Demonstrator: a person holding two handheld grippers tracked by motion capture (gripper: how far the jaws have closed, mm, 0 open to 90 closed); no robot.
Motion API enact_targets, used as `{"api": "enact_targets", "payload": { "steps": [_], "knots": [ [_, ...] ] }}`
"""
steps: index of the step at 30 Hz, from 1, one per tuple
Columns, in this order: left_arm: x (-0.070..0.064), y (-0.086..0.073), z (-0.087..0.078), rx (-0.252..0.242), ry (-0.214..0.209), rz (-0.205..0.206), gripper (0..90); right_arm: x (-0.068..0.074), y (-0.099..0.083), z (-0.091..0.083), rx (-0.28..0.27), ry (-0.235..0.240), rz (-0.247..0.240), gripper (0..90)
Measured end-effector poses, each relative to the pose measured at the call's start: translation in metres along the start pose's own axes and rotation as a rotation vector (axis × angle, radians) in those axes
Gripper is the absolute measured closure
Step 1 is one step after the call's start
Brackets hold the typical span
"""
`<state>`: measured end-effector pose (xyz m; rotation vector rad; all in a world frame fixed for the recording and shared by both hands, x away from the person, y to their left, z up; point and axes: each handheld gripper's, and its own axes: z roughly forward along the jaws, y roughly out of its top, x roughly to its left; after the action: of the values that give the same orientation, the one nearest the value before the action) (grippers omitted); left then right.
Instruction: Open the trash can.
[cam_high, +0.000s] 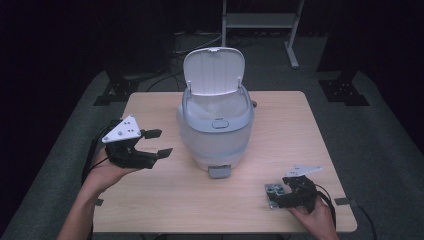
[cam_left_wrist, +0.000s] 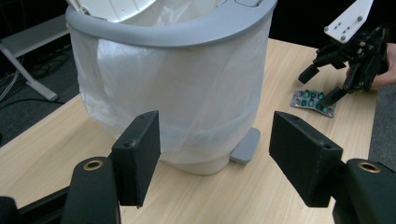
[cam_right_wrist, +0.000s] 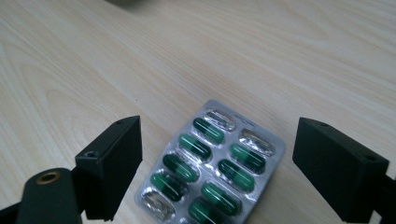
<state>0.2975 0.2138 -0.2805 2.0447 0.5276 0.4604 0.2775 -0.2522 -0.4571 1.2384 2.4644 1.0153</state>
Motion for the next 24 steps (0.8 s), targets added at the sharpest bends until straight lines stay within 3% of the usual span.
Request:
{"api": "enact_targets", "payload": {
  "steps": [6,12,24],
  "knots": [
    [0.003,-0.005,-0.002,0.004,0.002,-0.013,33.3,0.01,0.006,0.009,0.027,-0.074,-0.007,14.7],
    [0.004,-0.009,-0.003,0.011,0.002,-0.018,33.3,0.013,0.006,0.015,0.067,-0.114,-0.022,15.7],
    [0.004,-0.01,-0.001,0.022,0.005,-0.02,32.7,0.002,0.001,0.012,0.104,-0.143,-0.036,16.0]
  ]
}}
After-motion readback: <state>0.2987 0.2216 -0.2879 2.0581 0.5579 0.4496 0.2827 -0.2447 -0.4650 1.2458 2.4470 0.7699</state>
